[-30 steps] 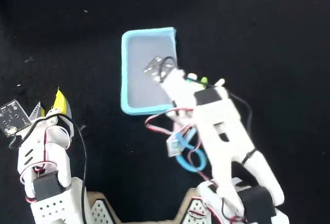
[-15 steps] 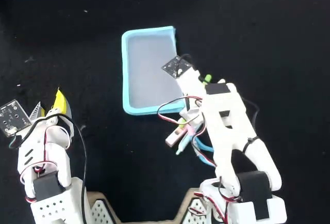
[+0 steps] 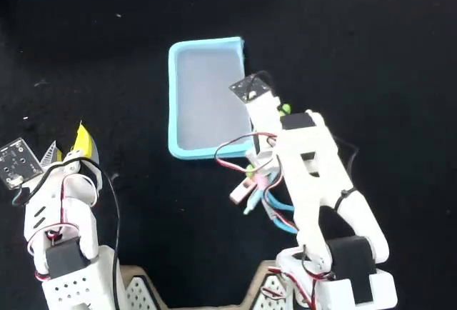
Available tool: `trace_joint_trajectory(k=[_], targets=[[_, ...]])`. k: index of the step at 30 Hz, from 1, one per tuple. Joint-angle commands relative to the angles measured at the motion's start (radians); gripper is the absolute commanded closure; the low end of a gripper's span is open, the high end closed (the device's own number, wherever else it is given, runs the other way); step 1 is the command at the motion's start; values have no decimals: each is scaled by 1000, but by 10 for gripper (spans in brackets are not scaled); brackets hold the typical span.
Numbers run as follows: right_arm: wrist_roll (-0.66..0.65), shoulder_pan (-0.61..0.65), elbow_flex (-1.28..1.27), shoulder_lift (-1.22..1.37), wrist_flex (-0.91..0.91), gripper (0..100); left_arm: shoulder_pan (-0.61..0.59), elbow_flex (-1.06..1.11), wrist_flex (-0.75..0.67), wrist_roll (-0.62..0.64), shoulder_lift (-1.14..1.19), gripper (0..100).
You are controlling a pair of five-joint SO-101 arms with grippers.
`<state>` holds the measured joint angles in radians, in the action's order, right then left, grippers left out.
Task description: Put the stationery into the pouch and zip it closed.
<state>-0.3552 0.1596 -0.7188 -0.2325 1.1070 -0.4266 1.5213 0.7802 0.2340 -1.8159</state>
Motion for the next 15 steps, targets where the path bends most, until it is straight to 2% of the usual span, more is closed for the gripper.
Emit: trace_joint_trajectory(k=[1,5,10,15], targets=[[12,14,74,1,26,848,1,-8,-26,11,-8,802],[12,15,73,-24,25,848,1,-8,-26,11,-8,802],[12,60,-7,-173,18,848,1,-8,-26,11,-8,802],[58,112,-127,-292,-92,848,-1,-7,-26,11,-8,802]])
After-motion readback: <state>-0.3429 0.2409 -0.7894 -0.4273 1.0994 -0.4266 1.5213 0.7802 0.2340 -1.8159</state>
